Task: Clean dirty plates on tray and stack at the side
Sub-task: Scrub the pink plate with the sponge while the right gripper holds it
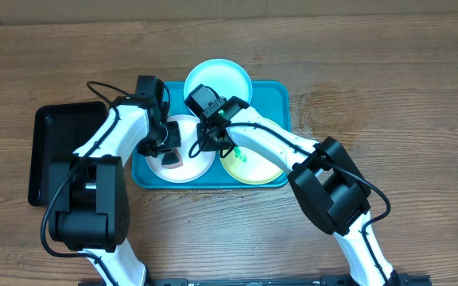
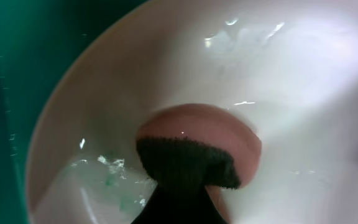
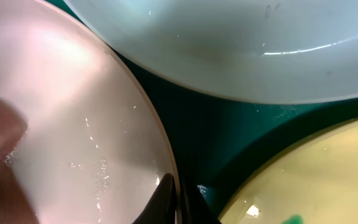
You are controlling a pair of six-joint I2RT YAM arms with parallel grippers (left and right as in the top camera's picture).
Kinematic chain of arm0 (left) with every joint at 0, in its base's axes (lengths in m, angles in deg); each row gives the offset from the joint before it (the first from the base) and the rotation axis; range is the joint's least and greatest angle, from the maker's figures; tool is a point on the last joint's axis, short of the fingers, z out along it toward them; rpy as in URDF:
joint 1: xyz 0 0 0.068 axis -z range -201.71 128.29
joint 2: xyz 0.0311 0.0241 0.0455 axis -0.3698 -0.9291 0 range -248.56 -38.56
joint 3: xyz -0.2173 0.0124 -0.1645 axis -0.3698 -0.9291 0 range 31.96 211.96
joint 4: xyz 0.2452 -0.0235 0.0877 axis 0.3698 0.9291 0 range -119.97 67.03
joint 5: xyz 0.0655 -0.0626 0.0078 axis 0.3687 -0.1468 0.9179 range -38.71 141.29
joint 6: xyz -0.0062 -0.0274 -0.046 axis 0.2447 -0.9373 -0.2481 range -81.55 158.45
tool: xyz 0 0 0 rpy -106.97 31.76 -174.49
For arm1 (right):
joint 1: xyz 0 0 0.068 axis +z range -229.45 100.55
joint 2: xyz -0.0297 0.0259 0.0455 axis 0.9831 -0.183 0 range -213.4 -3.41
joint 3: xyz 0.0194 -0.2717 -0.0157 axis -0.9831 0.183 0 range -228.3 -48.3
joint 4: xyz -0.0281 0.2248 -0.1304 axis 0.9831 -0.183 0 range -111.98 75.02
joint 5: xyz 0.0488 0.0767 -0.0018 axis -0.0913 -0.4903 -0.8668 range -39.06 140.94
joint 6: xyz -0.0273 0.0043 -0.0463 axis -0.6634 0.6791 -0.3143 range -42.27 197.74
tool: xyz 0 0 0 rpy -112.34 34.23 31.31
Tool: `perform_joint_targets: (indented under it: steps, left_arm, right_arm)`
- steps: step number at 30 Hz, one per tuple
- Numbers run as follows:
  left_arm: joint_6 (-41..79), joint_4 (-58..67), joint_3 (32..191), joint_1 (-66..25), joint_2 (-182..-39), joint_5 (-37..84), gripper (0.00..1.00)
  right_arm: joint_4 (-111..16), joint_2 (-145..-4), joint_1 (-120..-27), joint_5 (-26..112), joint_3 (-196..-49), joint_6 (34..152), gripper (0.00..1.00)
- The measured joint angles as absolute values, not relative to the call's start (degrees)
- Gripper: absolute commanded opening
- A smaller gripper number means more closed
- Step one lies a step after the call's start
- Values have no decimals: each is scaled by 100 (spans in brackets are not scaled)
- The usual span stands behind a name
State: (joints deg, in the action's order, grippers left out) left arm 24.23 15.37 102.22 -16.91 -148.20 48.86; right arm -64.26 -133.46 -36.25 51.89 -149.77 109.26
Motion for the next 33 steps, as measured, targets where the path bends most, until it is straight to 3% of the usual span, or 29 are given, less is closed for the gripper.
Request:
perform_joint_targets:
  steps: [7,13,23,33]
  left_arm:
    - [2163,1570,10163,-1621,-14818,6553,4]
    - [2139,1655,10329,-1579,-14818,6951,4]
    - [2150,1045,10600,-1684,-14798,4278,4]
    - [2205,472,9870,-1660,-14755,3614,4]
  right_arm:
    - [-6402,-13346,-3625,5152,-14980,10926,4]
    - [-6365,-13346,-3590,5102,-14997,10926,4]
    - [-6404,-13346,-3649,5239,-14997,10926,4]
    - [-6391,-13346,-3649,5261,-14997,10926,4]
